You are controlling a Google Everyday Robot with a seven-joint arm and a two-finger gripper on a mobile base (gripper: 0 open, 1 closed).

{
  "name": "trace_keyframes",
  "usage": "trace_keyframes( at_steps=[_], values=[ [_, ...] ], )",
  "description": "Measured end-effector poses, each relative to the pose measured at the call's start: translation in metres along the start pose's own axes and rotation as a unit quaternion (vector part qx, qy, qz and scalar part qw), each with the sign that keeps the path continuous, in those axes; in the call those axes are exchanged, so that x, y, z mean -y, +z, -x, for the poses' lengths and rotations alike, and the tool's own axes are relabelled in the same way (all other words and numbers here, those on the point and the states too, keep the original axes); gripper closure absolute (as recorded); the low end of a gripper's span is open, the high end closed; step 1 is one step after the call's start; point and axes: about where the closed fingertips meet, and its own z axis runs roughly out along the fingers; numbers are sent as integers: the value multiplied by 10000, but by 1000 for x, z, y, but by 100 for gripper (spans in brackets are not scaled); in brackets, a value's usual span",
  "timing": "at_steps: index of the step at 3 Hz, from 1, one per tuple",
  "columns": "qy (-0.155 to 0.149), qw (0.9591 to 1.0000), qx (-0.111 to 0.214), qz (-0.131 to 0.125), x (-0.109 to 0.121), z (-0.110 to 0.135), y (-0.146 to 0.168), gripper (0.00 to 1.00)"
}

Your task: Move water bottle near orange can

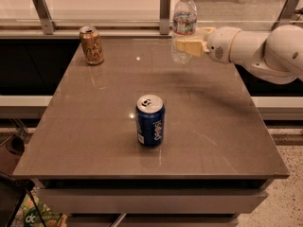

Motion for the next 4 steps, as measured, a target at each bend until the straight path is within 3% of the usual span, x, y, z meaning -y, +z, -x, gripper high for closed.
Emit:
trace_keyframes(
  at_steps=[1,4],
  values=[
    [-167,9993,105,320,-16,21,32,100],
    [-234,9925,74,1196,-66,33,106,100]
  ],
)
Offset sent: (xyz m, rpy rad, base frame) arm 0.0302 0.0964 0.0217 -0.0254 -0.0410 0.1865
